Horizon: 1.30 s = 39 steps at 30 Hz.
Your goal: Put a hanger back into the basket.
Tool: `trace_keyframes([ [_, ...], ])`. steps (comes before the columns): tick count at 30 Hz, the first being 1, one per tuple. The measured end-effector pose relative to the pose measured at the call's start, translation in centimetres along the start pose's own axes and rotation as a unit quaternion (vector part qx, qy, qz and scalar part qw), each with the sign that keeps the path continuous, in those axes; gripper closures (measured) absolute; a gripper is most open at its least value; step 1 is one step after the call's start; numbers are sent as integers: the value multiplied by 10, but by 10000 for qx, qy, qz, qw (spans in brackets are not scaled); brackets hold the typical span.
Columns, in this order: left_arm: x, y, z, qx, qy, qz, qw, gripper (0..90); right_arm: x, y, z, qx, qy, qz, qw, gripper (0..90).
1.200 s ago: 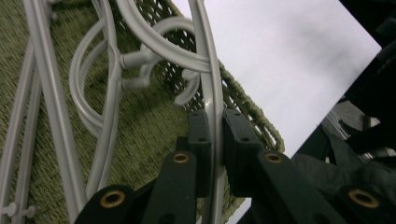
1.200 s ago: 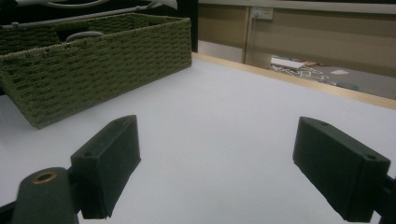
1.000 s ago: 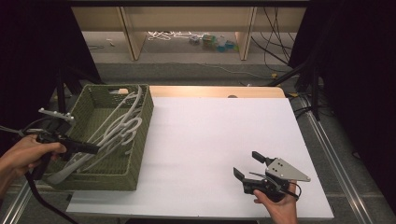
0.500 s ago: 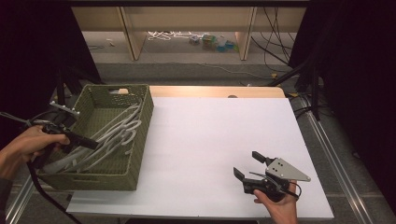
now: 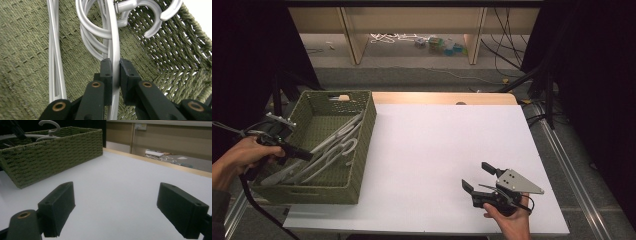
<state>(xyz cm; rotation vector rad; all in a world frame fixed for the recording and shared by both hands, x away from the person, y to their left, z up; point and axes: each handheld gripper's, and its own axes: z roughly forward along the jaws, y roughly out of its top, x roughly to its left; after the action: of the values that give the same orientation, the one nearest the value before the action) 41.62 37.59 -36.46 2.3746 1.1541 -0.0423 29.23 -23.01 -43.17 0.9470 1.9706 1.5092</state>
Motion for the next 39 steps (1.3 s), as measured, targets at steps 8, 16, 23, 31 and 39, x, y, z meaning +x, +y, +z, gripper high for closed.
trace_keyframes([
  [8,3,-4,9,209,197,-7,9996,804,0,0,0,-11,5,-7,10000,156],
  [16,0,-10,19,251,116,-46,9996,796,1,0,1,-73,49,49,9999,156],
  [23,1,-15,28,299,123,-26,9995,772,0,1,-1,33,12,-5,10000,156],
  [31,-3,-9,15,6,222,-3,9998,657,0,0,-1,21,15,2,10000,156],
  [39,-23,-8,-1,-998,165,-459,9938,454,0,1,-1,16,-2,1,10000,156],
])
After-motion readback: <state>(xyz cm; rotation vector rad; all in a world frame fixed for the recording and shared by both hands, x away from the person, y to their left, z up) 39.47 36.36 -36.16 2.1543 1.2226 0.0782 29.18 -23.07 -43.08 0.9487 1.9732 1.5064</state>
